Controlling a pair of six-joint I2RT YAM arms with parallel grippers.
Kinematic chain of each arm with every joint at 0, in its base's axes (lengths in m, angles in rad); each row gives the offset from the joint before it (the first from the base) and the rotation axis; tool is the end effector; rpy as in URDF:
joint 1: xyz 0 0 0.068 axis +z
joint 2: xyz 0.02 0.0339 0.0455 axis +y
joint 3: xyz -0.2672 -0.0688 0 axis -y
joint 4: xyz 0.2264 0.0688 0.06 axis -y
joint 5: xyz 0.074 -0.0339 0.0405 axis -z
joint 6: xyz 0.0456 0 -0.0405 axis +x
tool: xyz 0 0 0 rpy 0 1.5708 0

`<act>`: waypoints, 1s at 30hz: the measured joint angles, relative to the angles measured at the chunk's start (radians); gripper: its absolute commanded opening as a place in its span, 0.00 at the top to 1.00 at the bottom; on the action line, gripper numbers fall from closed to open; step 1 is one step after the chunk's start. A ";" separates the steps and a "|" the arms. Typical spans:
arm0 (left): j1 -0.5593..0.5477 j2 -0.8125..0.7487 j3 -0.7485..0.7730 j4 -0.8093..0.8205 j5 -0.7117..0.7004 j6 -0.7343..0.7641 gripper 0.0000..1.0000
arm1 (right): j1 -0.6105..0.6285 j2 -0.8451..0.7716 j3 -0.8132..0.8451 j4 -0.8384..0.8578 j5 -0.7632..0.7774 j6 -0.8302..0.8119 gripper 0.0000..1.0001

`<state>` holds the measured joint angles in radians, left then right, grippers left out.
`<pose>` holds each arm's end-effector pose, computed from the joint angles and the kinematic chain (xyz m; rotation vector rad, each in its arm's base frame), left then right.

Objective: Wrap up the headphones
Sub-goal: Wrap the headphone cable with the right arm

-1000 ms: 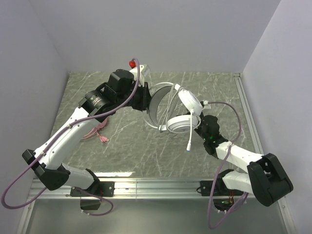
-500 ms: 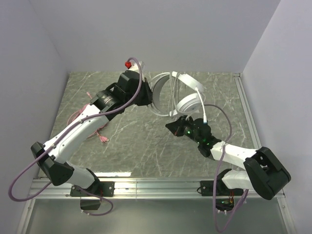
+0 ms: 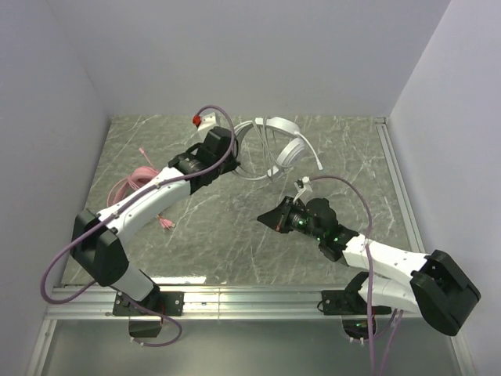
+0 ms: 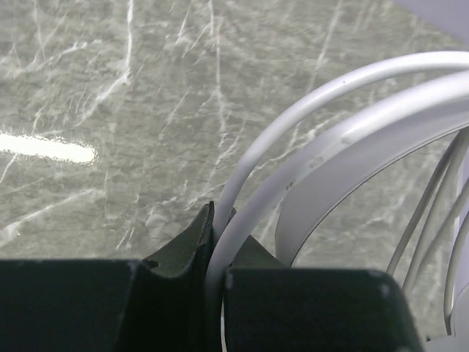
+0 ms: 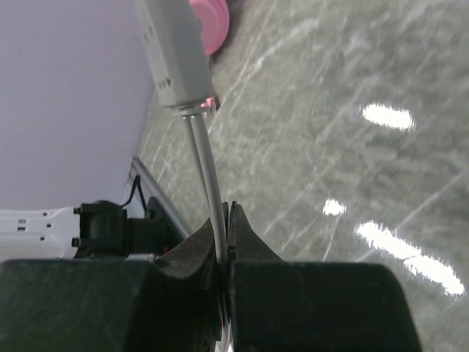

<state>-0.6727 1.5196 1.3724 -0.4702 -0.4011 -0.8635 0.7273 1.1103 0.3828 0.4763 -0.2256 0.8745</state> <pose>0.2721 -0.1940 0.3394 -0.4308 2.1250 -0.4584 0.1613 0.1572 0.2177 -0.0286 2.0314 1.2868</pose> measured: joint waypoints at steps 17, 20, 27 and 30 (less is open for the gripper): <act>-0.020 0.148 -0.274 0.163 -0.022 -0.048 1.00 | 0.057 -0.120 -0.140 -0.258 -0.019 0.132 0.91; -0.057 0.187 -0.275 0.171 -0.065 -0.051 1.00 | 0.071 -0.175 -0.169 -0.294 -0.011 0.158 0.84; -0.085 0.246 -0.275 0.198 -0.094 -0.078 1.00 | 0.127 -0.214 -0.180 -0.412 -0.001 0.159 0.57; -0.085 0.268 -0.275 0.205 -0.094 -0.079 1.00 | 0.144 -0.252 -0.188 -0.473 0.019 0.148 0.43</act>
<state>-0.7574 1.7878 1.0977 -0.2653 -0.4950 -0.9421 0.8715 0.8585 0.1951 0.0029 -0.2062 1.0225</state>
